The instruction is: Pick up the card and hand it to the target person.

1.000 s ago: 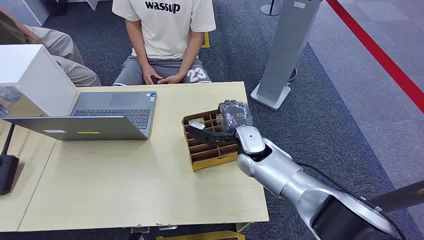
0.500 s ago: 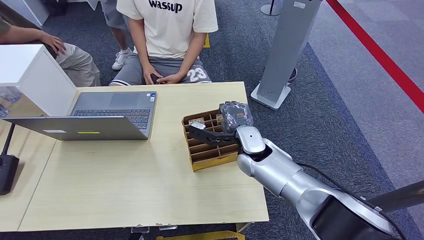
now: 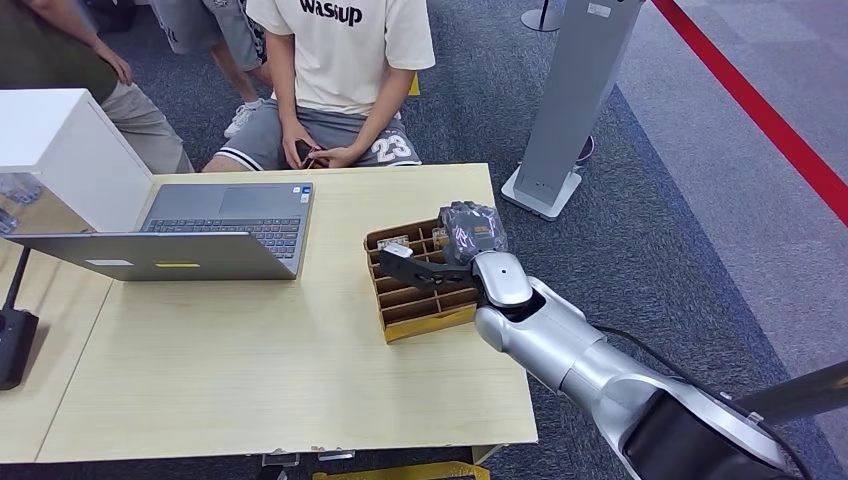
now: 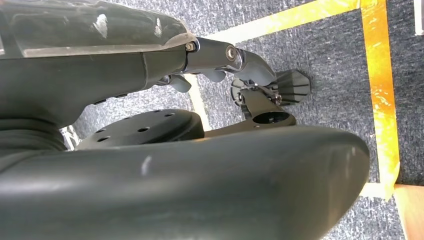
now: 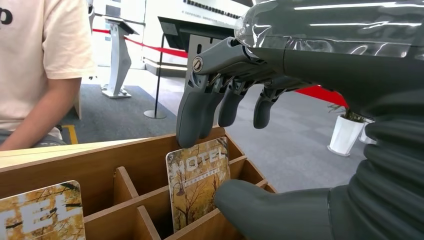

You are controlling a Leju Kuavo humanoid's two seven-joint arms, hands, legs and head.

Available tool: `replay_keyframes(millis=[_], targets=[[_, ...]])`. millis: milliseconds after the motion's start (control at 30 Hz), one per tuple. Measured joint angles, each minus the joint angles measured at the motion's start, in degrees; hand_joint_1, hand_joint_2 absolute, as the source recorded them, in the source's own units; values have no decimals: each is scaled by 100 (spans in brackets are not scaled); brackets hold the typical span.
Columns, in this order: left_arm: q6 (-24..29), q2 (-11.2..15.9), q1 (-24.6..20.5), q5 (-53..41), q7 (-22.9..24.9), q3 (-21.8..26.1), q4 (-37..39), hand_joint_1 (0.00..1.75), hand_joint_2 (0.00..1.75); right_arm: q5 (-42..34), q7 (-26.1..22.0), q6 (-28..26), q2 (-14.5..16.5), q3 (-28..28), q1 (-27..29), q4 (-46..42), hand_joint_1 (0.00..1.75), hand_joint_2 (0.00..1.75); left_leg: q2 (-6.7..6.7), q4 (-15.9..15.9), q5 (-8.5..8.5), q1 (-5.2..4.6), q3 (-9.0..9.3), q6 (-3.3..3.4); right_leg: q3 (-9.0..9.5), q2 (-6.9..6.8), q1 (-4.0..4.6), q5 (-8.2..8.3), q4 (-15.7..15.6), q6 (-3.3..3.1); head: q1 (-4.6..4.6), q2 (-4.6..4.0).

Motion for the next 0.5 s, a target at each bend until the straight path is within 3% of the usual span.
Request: replay_keyframes(millis=[500], targets=[[-1,0,0,1,-15,0,0,0,0,-42,-54,4,28,1,-7,120,68,175,0,0,0,0,-1,0,0,0,0,0,0,0,1,0]])
